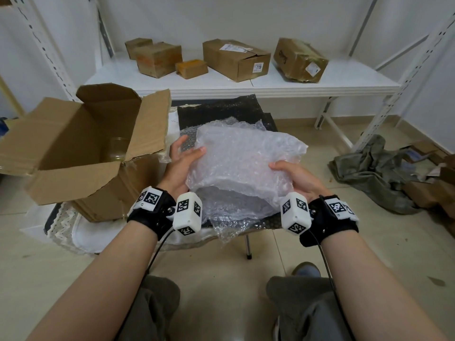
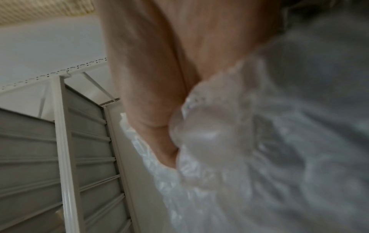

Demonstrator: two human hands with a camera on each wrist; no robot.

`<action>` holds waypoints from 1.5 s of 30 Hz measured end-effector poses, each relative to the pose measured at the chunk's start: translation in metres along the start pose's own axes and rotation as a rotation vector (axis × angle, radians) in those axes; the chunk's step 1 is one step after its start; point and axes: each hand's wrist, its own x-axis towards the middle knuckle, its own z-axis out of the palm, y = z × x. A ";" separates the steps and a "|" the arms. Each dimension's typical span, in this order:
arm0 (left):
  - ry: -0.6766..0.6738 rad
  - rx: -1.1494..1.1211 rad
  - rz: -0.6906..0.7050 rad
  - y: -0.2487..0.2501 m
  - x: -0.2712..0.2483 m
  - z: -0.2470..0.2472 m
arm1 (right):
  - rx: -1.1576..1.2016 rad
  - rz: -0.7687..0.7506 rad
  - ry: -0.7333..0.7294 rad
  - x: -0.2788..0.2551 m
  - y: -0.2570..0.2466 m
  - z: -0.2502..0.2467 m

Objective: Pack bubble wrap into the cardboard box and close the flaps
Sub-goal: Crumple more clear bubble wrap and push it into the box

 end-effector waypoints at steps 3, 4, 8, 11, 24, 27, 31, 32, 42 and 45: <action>0.031 0.106 0.097 -0.003 -0.001 0.000 | 0.082 -0.056 0.004 0.003 0.003 0.001; 0.037 0.200 0.149 -0.004 -0.002 0.002 | 0.135 -0.066 0.000 0.004 0.005 0.002; -0.109 0.296 0.241 0.007 -0.018 0.022 | 0.256 -0.106 -0.057 0.010 0.010 0.010; -0.272 0.312 0.149 0.011 -0.023 0.035 | 0.276 -0.135 -0.102 0.013 0.011 0.020; -0.392 0.085 -0.043 -0.008 -0.022 0.042 | 0.073 -0.168 -0.065 0.025 0.018 0.033; -0.384 0.013 -0.074 -0.008 -0.018 0.040 | 0.094 -0.227 -0.031 0.024 0.017 0.039; -0.389 -0.017 -0.136 -0.006 -0.019 0.041 | 0.143 -0.254 -0.012 0.024 0.016 0.042; -0.386 -0.014 -0.150 -0.006 -0.019 0.042 | 0.142 -0.252 -0.032 0.023 0.016 0.043; -0.323 -0.067 -0.163 -0.013 -0.012 0.038 | 0.035 -0.159 0.040 0.025 0.014 0.032; -0.294 -0.182 -0.205 -0.014 -0.010 0.039 | 0.130 -0.222 0.098 0.028 0.016 0.034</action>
